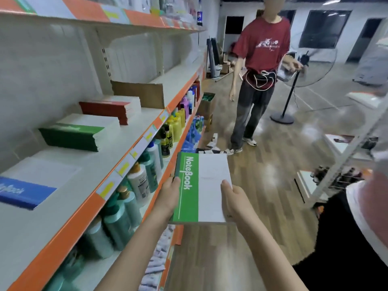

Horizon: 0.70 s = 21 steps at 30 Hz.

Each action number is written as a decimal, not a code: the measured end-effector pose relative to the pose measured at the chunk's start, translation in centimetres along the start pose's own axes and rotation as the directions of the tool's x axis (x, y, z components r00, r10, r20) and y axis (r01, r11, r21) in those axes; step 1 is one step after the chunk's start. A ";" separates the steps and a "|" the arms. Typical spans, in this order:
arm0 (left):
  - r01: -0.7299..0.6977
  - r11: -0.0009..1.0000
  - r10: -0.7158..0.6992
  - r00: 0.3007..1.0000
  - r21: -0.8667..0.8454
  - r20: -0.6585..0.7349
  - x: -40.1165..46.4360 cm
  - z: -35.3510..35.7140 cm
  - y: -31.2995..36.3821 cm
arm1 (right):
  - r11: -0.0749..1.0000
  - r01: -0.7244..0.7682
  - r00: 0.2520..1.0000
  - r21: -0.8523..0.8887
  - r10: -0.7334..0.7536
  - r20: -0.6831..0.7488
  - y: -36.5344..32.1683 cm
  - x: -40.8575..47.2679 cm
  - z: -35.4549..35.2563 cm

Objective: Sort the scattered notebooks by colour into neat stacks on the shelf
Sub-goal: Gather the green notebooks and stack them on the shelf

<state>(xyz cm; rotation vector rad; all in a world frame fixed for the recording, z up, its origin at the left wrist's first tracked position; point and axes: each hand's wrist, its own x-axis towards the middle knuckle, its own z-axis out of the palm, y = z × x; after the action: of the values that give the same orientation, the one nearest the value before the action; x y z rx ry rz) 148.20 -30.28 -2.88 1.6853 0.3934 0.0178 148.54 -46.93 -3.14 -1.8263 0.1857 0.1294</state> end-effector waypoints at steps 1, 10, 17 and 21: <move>-0.005 1.000 0.006 1.000 0.012 -0.016 1.4 0.3 0.5 | 1.000 0.011 1.000 0.000 -0.011 0.011 -0.4 1.6 0.0; 0.018 1.000 -0.017 0.993 0.009 -0.119 9.9 0.1 3.4 | 0.995 0.063 0.989 -0.078 -0.052 0.138 -4.4 12.5 2.4; 0.029 0.999 -0.031 0.976 -0.015 -0.217 16.3 -1.7 5.6 | 0.981 0.123 0.975 -0.147 -0.092 0.204 -7.9 19.6 5.5; -0.003 0.999 -0.012 0.946 -0.044 -0.325 19.9 -3.4 7.8 | 0.983 0.110 0.961 -0.146 -0.067 0.268 -10.5 23.9 8.1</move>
<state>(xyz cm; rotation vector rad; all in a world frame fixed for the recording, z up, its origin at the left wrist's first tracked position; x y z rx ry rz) 168.03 -22.49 0.90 1.6396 0.6396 0.3033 174.13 -37.87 0.28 -1.9527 -0.0964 0.3291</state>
